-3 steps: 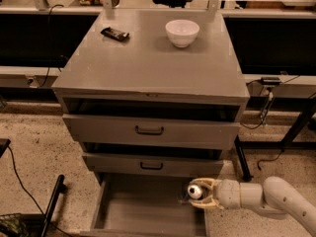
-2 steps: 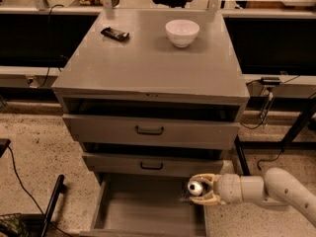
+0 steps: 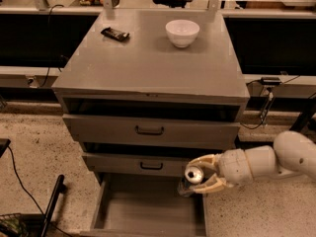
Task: Pick redbull can from bottom drawer and place on counter
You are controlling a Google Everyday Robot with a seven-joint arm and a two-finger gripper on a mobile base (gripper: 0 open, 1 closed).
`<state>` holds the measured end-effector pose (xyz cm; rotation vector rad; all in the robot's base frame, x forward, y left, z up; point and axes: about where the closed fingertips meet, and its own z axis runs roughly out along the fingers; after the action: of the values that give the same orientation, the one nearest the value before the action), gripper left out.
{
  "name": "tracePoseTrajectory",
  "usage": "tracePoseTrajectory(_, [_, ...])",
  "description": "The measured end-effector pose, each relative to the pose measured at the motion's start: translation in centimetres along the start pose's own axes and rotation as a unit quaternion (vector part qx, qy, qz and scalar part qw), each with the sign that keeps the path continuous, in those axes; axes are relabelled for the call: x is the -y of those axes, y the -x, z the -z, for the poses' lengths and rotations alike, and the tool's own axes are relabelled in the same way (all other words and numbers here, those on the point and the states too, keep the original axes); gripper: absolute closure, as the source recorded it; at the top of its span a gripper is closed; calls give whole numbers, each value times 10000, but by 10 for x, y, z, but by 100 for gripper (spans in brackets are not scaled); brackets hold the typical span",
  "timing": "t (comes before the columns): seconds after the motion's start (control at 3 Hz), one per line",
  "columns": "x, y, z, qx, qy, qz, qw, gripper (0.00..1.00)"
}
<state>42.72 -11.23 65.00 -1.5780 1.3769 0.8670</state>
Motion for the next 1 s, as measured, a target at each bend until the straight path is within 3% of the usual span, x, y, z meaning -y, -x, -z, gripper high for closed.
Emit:
tracePoseTrajectory(0.33, [13, 72, 23, -293, 283, 72, 9991, 100])
tracePoseTrajectory(1.0, [70, 176, 63, -550, 459, 149, 9973, 100])
